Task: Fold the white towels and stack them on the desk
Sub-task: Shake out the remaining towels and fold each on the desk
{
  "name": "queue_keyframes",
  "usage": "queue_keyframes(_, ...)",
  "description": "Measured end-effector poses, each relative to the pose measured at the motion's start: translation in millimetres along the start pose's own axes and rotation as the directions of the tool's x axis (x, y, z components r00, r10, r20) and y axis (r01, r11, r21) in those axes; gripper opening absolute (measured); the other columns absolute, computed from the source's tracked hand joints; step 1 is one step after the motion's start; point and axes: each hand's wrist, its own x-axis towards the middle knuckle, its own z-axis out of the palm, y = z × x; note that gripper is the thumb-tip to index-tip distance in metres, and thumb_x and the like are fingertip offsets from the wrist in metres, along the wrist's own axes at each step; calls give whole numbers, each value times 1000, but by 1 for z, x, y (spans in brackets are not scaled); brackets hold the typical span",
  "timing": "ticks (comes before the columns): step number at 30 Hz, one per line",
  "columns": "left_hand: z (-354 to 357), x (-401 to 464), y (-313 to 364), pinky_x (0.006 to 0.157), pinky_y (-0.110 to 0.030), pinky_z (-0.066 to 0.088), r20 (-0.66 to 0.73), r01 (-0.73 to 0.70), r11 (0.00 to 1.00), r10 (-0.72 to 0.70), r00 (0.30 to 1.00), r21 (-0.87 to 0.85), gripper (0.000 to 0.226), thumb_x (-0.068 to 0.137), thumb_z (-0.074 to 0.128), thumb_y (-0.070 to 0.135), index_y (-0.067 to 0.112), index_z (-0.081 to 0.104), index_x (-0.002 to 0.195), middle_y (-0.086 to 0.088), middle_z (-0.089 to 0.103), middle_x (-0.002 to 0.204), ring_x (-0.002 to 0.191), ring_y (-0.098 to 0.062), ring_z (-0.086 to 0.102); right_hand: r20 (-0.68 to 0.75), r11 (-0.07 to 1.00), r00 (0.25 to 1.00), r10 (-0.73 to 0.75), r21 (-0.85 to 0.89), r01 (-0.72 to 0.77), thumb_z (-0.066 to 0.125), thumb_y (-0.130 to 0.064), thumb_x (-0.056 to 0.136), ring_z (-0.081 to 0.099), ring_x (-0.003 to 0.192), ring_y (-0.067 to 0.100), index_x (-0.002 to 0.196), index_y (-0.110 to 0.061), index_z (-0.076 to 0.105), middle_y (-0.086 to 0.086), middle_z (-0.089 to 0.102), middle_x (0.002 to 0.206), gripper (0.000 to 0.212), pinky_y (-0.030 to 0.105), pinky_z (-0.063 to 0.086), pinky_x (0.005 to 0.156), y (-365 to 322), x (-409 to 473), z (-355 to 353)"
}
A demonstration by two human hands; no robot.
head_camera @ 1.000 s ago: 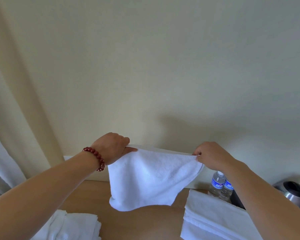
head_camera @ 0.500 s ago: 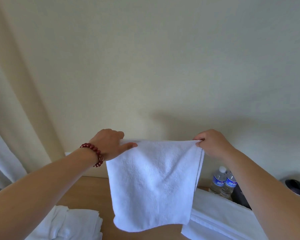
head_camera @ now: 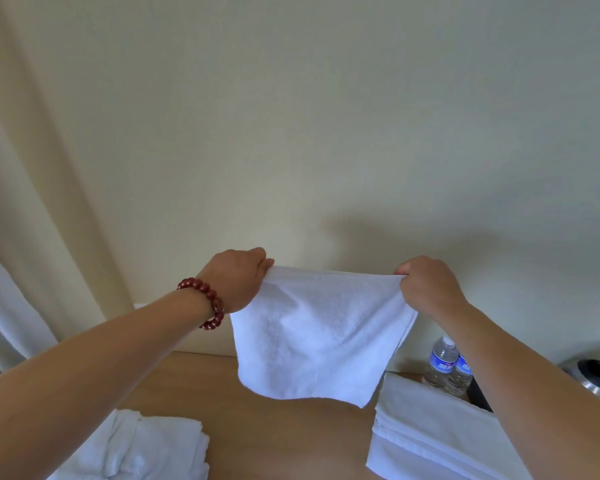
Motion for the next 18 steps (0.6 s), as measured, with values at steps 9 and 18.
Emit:
queue_keyframes(9,-9,11,-8,65,-34,33,31,166,964,-163,986,-208,39,108,33,32,19,43,72,0,52,73,73,-21,50,-73,933,939,-335,114,341,44,3,81,54,62,9,103,-38,53,-6,65,80,48,25,39,57,8,-31,1)
queue_keyframes(18,-10,21,-17,60,-33,32,6,242,931,-250,968,-273,39,108,33,33,14,48,77,-3,54,75,73,-20,50,-87,857,906,-414,300,420,38,7,75,42,51,12,75,-47,50,-14,58,69,55,21,34,51,-1,-41,7)
